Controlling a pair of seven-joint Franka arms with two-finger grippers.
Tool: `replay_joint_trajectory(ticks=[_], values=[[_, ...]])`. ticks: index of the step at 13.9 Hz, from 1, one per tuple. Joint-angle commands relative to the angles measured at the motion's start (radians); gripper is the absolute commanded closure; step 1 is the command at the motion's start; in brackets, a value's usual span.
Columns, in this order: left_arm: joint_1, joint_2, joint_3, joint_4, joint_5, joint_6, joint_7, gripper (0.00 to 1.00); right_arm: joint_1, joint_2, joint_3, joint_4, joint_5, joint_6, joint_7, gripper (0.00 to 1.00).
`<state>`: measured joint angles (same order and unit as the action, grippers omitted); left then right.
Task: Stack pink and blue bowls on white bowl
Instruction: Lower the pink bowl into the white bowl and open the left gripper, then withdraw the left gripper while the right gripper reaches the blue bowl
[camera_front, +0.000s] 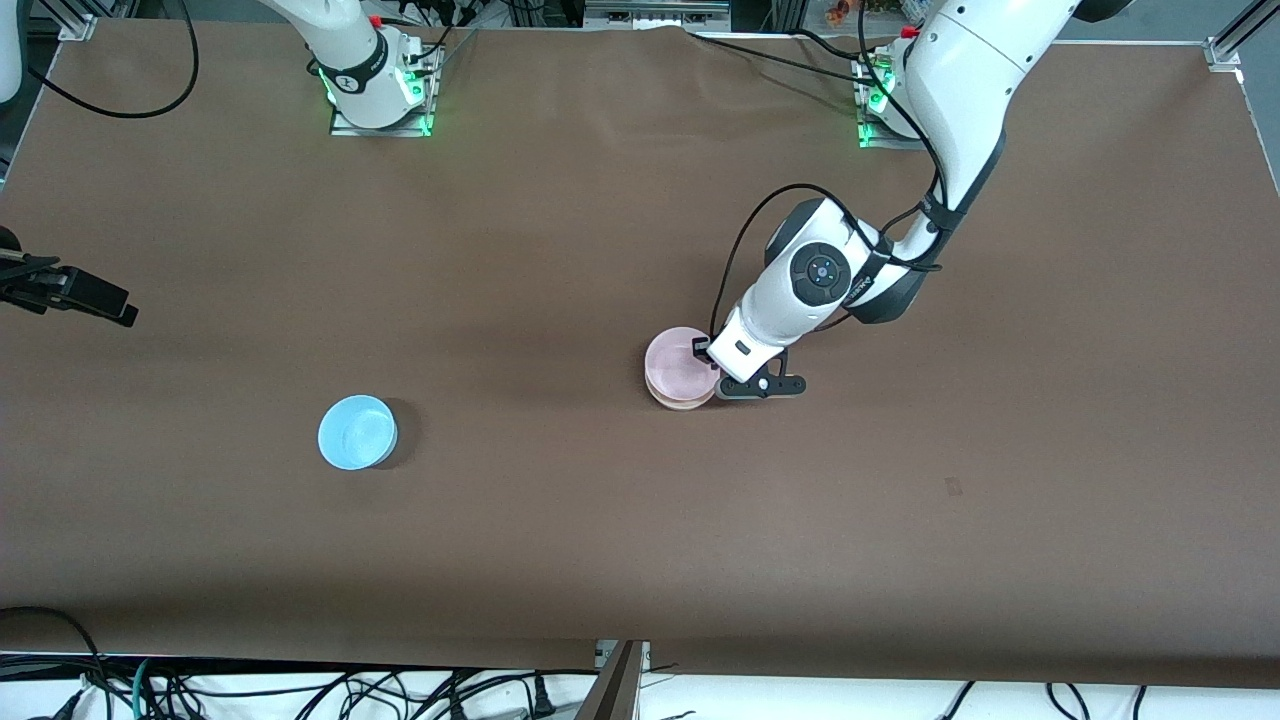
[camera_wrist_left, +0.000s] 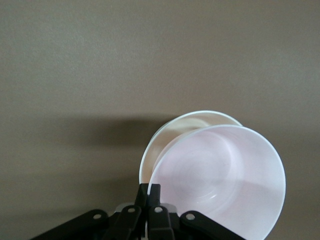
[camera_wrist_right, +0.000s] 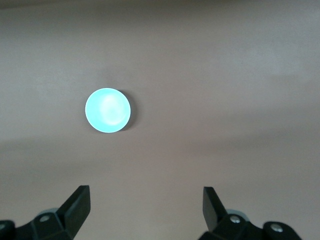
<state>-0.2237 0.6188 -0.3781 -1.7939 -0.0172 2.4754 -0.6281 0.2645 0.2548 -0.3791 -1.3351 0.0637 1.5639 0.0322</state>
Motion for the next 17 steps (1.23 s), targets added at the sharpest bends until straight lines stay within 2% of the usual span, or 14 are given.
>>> replay_joint_trajectory(ticks=[1,7,10,11,12,13,15,17], values=[[-0.005,-0.002,0.005,0.022,0.02,-0.004,-0.028,1.0,-0.008,-0.002,0.002,0.007,0.011,-0.008,-0.009,0.01],[-0.006,0.025,0.008,0.022,0.033,0.004,-0.019,1.0,-0.028,0.0,-0.004,0.001,0.011,-0.015,-0.009,0.01],[-0.006,0.032,0.019,0.022,0.031,0.004,-0.018,1.0,-0.021,0.05,0.002,0.001,0.013,0.005,-0.005,0.01],[-0.005,0.032,0.019,0.021,0.03,0.004,-0.024,0.91,-0.018,0.064,0.005,0.001,0.014,0.021,-0.003,0.01],[-0.002,0.03,0.021,0.022,0.023,0.002,-0.03,0.29,-0.016,0.079,0.006,-0.001,0.021,0.037,-0.005,0.01],[0.003,0.019,0.024,0.025,0.02,-0.004,-0.032,0.0,-0.013,0.102,0.006,-0.002,0.057,0.059,-0.005,0.01],[0.015,-0.02,0.024,0.044,0.017,-0.067,-0.035,0.0,-0.01,0.17,0.006,-0.004,0.125,0.115,-0.003,0.01],[0.047,-0.071,0.034,0.082,0.019,-0.189,-0.024,0.0,0.03,0.239,0.008,-0.015,0.142,0.213,0.012,0.01]])
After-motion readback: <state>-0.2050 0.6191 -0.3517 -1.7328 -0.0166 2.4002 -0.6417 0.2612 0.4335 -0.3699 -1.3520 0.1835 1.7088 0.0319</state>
